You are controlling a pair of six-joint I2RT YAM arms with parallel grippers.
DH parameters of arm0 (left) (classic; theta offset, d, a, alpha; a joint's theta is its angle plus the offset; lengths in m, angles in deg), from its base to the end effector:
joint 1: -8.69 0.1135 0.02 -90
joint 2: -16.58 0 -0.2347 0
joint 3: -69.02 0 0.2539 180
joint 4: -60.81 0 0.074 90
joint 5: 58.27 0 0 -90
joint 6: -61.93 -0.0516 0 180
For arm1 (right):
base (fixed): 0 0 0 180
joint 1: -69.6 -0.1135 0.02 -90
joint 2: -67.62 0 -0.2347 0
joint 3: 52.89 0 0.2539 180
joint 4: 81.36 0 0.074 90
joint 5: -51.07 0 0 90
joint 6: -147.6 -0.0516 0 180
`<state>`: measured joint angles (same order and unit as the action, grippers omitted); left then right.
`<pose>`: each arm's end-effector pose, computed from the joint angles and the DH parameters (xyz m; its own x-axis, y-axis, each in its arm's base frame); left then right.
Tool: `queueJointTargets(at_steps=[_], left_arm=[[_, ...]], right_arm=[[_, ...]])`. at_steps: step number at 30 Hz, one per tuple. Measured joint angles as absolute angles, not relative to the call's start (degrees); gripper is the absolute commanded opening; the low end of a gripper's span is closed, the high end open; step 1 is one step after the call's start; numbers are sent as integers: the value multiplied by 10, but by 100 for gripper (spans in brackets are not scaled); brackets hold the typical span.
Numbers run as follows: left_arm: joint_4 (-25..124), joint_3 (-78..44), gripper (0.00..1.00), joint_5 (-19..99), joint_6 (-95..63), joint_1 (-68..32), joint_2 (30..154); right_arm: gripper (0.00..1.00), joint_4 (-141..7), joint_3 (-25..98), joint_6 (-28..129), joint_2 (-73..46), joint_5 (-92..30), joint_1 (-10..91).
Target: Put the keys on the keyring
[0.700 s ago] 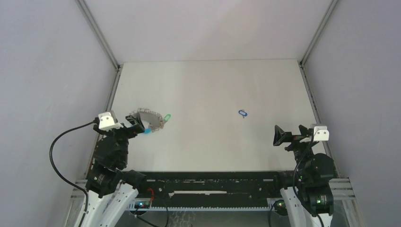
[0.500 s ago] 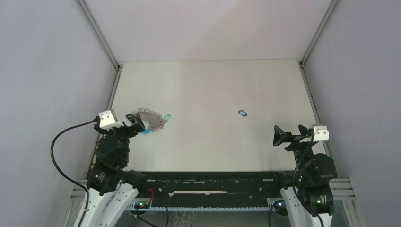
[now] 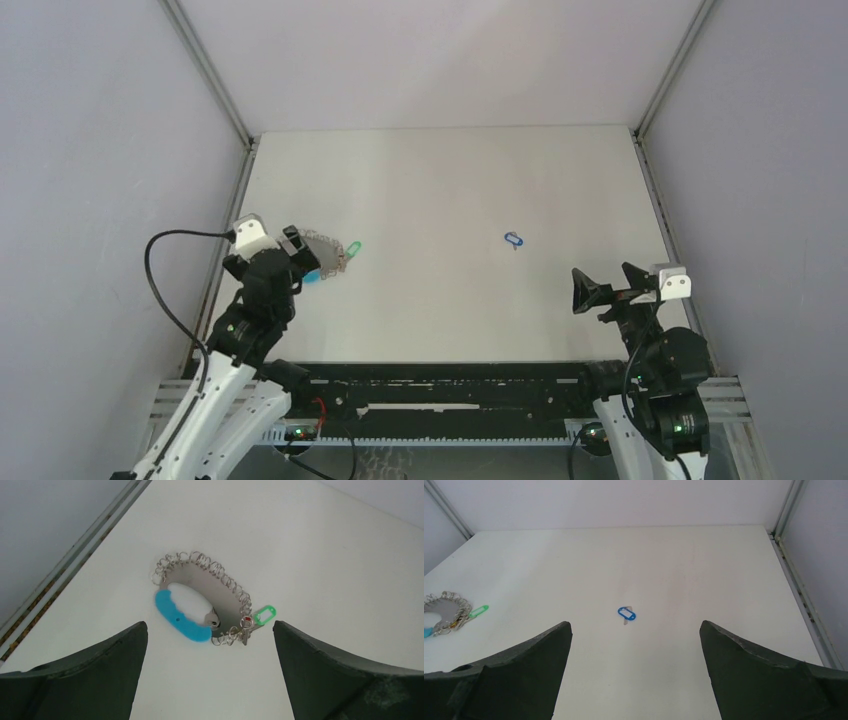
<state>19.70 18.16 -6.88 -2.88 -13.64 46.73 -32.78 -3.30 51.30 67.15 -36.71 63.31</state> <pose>0.1618 -0.0317 0.2813 -0.1879 -0.2824 -0.9407 -0.3581 0.9115 -0.2021 0.0764 0.0104 0.3086 -0.0069 0.1096 -0.9940 -0.1481 0.9829 0.1094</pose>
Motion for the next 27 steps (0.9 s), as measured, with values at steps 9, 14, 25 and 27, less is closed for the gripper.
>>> queueJointTargets(at_steps=[9,14,25,27], left_arm=[[136,127,100,-58,38,-91,633],[119,97,100,-22,90,-17,741],[98,83,97,42,208,85,920],[99,67,94,58,221,94,960]], right_arm=[[100,-328,-33,513,671,-365,600],[100,-328,-33,513,671,-365,587],[100,-328,-33,513,671,-371,572],[100,-328,-34,513,671,-373,571]])
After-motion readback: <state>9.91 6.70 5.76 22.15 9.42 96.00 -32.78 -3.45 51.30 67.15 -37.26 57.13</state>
